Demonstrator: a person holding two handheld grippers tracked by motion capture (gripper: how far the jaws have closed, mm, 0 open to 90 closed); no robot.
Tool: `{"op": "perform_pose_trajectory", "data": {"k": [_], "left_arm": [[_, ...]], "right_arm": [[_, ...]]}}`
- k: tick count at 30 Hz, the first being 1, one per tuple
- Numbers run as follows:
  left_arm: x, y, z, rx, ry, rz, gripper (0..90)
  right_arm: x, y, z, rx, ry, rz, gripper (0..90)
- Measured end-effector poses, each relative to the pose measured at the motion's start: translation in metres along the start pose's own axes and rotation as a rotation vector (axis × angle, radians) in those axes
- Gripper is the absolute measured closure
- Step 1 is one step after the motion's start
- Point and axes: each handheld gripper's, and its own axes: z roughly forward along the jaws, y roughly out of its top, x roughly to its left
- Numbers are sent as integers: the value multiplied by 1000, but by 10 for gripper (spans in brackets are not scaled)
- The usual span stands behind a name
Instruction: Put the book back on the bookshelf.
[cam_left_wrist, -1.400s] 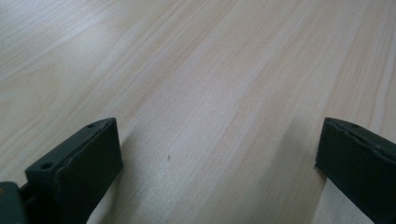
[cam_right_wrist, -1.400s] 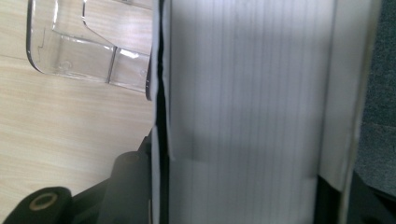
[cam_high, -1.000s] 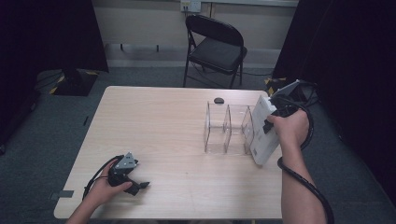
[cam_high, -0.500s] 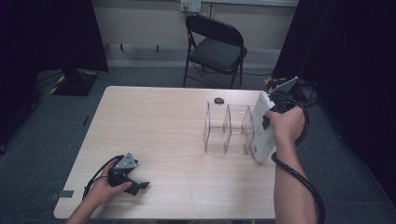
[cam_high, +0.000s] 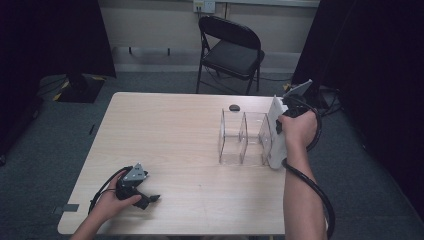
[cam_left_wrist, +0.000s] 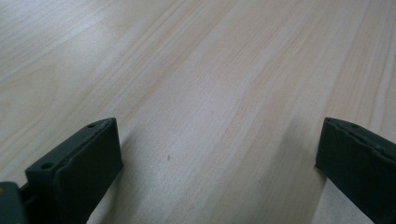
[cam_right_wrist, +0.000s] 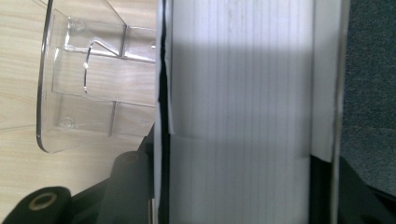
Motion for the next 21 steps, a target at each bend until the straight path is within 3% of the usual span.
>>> {"op": "perform_pose_trajectory", "data": {"k": [6,11,21], "left_arm": [[0,0,0,1,10,1,0],[0,0,0,1,9,3,0],[0,0,0,-8,7,1,0]], "right_arm": [[-1,-1,1,3,5,10,514],[0,-3,1,23,3,-27,500],[-4,-6,-4,23,47,-11,457]]}}
